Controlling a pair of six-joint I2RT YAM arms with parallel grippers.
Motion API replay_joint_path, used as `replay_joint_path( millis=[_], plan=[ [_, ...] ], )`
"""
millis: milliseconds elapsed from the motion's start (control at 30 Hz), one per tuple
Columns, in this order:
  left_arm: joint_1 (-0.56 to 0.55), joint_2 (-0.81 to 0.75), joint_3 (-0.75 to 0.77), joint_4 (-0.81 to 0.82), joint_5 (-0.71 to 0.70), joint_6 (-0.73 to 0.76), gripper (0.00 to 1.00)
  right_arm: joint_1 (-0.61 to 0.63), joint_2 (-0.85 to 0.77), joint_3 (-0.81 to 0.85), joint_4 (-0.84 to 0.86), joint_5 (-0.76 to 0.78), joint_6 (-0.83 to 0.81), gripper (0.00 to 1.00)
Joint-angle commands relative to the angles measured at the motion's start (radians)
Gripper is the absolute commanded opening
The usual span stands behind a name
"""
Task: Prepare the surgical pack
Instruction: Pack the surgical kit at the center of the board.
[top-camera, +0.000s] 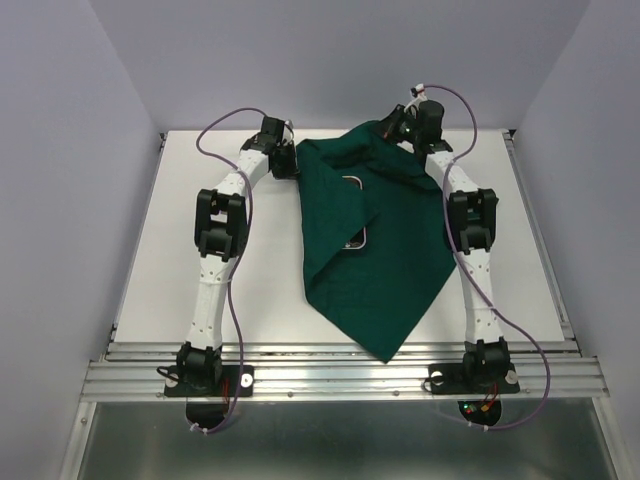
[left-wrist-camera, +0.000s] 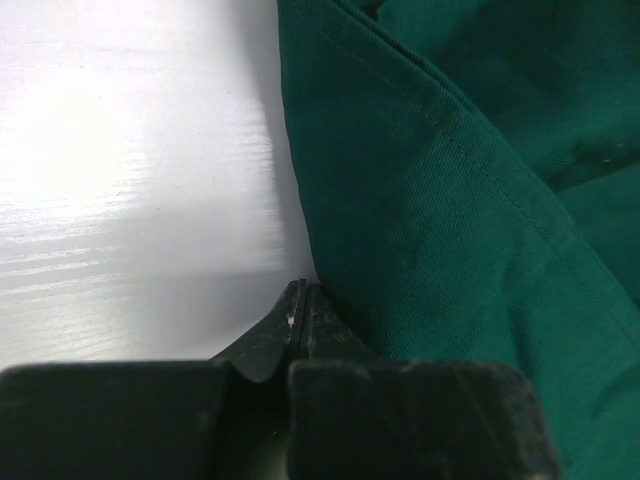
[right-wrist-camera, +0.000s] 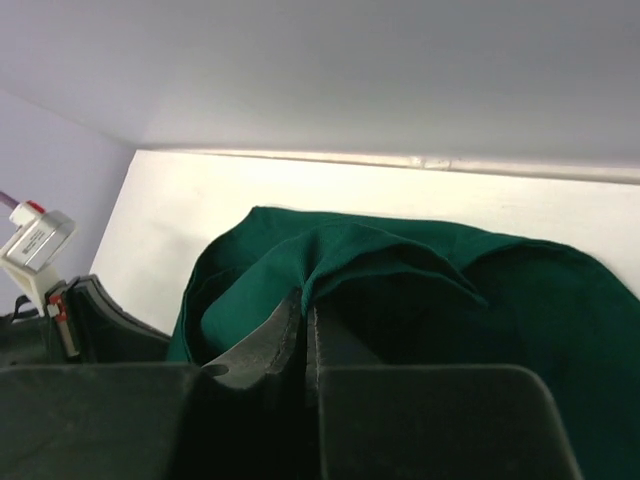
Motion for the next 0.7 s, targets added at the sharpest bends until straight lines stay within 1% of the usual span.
replay_joint_path(
  millis=[0,167,200,233,267,300,333,400,433,467,500,533,567,600,667],
  plan=[
    [0.0,-0.053,0.005,0.033,0.043,-0.005,0.0,0.016,-0.161,-0.041,0.097,-0.073,-0.062,0.04],
    [0.0,-0.047,0.01,0.04,0.06,-0.007,0.0,0.049,-0.241,-0.139,0.105,-0.168,-0.129,0.03],
    [0.0,-0.048,0.008,0.041,0.061,-0.01,0.0,0.05,-0.279,-0.189,0.102,-0.177,-0.166,0.03],
    [0.0,-0.051,0.005,0.043,0.061,-0.01,0.0,0.059,-0.299,-0.19,0.1,-0.186,-0.19,0.03],
    [0.0,-0.053,0.0,0.044,0.061,-0.01,0.0,0.059,-0.322,-0.253,0.092,-0.203,-0.213,0.03],
    [0.0,-0.056,-0.003,0.047,0.061,-0.008,0.0,0.071,-0.348,-0.29,0.083,-0.208,-0.271,0.04],
    [0.0,-0.058,-0.007,0.05,0.061,-0.007,0.0,0.071,-0.405,-0.38,0.079,-0.205,-0.301,0.04],
    [0.0,-0.059,-0.018,0.052,0.061,-0.007,0.0,0.08,-0.466,-0.48,0.066,-0.203,-0.356,0.05],
    [0.0,-0.059,-0.021,0.052,0.06,-0.007,0.0,0.094,-0.518,-0.528,0.06,-0.203,-0.405,0.1],
    [0.0,-0.059,-0.023,0.052,0.061,-0.005,0.0,0.094,-0.542,-0.57,0.047,-0.209,-0.43,0.11],
    [0.0,-0.058,-0.024,0.052,0.06,-0.007,0.0,0.106,-0.56,-0.632,-0.005,-0.208,-0.486,0.13],
    [0.0,-0.058,-0.03,0.052,0.06,-0.004,0.0,0.115,-0.592,-0.66,-0.035,-0.194,-0.517,0.19],
    [0.0,-0.058,-0.03,0.053,0.058,-0.004,0.0,0.129,-0.605,-0.686,-0.07,-0.188,-0.543,0.22],
    [0.0,-0.059,-0.036,0.052,0.057,-0.002,0.0,0.129,-0.617,-0.735,-0.151,-0.185,-0.591,0.26],
    [0.002,-0.062,-0.047,0.055,0.054,-0.001,0.0,0.14,-0.651,-0.791,-0.208,-0.164,-0.649,0.33]
  ],
)
